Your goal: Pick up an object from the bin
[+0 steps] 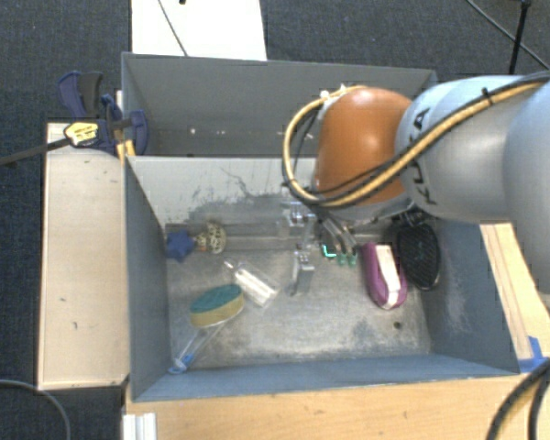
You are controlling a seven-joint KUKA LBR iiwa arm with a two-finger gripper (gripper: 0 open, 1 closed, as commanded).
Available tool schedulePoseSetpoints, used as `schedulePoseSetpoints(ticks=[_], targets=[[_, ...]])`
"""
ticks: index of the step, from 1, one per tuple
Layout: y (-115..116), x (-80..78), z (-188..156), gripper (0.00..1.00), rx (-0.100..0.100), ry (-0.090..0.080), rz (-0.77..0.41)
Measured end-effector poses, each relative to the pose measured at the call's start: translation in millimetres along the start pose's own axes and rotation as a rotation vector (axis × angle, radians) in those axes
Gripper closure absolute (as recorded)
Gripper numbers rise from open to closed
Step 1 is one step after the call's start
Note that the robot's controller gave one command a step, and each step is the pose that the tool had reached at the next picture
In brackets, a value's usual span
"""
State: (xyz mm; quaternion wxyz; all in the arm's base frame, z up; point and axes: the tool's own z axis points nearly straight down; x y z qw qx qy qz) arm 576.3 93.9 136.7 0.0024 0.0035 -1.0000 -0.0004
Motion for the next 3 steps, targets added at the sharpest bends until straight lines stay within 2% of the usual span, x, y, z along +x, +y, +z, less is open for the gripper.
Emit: schedulePoseSetpoints(ticks=[1, 2, 3], targets=[[86.9, 26.1, 55.2, 0.0, -0.002, -0.002, -0.178], [83.1, 23.8, 53.1, 1.0, 0.0, -0.006, -0.166], [91.5, 30.4, -104.0, 1.0, -0.001, -0.016, -0.169]])
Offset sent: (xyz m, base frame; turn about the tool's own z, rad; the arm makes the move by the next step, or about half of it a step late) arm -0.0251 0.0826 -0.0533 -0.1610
